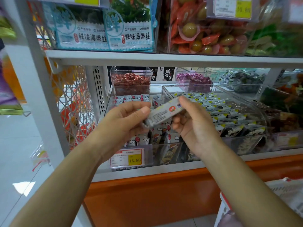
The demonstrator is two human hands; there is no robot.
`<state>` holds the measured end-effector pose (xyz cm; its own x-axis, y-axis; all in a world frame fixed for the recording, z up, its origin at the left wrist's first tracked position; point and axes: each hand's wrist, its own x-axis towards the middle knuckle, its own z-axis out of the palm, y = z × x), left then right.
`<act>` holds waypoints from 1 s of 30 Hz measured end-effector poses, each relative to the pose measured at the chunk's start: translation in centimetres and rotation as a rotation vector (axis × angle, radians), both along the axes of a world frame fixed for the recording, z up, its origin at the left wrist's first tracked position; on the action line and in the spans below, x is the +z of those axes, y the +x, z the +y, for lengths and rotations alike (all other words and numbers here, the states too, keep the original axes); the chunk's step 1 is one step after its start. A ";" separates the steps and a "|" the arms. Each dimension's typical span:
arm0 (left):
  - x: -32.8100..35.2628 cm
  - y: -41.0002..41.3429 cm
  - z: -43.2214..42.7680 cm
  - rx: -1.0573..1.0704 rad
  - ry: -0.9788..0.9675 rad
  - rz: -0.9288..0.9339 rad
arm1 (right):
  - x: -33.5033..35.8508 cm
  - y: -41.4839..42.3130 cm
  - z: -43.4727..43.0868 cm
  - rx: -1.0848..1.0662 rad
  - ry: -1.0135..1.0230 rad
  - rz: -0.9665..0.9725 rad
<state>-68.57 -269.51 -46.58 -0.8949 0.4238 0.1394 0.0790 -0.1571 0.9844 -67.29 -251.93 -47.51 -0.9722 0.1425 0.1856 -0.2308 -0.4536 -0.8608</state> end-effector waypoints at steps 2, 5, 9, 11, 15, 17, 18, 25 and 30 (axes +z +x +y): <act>0.2 0.0 -0.2 0.000 0.051 0.010 | 0.1 -0.1 0.2 -0.002 -0.090 -0.028; 0.2 0.1 -0.3 0.038 -0.026 0.086 | 0.1 -0.2 0.3 -0.013 -0.154 -0.057; 0.3 0.3 0.0 0.101 -0.052 0.155 | 0.0 -0.2 0.2 -0.041 -0.221 -0.067; 0.3 0.3 0.3 0.113 -0.013 0.149 | 0.0 -0.2 0.1 -0.050 -0.250 -0.065; 0.0 0.2 0.6 0.148 0.147 0.032 | -0.1 -0.1 -0.2 -0.033 -0.287 -0.067; -0.1 0.3 0.7 0.237 0.142 0.041 | -0.2 -0.1 -0.4 -0.024 -0.284 -0.065; -0.2 0.3 0.8 0.305 0.101 0.077 | -0.3 -0.1 -0.5 -0.026 -0.283 -0.060; -0.2 0.5 1.0 0.600 -0.144 0.405 | -0.7 -0.2 -0.4 -0.056 -0.203 -0.047; -0.2 0.3 0.6 0.434 -0.106 0.325 | -0.6 -0.4 -0.1 -0.045 -0.108 -0.061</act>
<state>-68.25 -268.90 -46.78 -0.9086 0.0520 0.4145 0.4171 0.0564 0.9071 -67.68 -252.05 -48.16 -0.9735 0.2019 0.1072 -0.2013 -0.5349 -0.8206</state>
